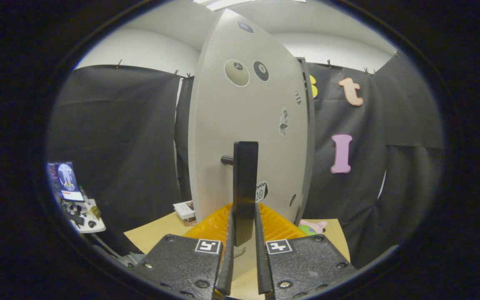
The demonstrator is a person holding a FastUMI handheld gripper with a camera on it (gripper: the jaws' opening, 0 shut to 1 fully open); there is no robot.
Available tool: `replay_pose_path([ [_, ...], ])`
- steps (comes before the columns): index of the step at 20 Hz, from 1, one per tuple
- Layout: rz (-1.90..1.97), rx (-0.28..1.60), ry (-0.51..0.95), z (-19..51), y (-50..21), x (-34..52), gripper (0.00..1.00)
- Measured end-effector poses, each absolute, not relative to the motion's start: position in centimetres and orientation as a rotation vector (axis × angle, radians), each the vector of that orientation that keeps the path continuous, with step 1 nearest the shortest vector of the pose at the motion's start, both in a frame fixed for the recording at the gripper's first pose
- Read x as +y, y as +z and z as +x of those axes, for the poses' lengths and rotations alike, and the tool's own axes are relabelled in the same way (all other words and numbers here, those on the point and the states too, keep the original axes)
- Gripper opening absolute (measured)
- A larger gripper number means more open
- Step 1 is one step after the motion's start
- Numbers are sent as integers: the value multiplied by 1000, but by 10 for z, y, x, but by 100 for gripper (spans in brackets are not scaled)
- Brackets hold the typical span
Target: Open the shoe cabinet door, grab the shoes and put them into the shoe cabinet, then close the shoe cabinet door.
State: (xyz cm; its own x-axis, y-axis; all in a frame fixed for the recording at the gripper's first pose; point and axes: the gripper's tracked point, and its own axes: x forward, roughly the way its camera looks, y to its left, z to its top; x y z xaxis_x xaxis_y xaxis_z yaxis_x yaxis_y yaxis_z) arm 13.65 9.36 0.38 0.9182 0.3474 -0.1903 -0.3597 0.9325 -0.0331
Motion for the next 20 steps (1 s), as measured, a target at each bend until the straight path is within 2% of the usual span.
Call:
replay_pose_path([
  [6,-20,204,286,134,4,43,16],
  [11,-35,177,116,148,7,-26,5],
  [15,63,196,243,146,4,-17,5],
  [20,35,152,173,140,6,-33,6],
])
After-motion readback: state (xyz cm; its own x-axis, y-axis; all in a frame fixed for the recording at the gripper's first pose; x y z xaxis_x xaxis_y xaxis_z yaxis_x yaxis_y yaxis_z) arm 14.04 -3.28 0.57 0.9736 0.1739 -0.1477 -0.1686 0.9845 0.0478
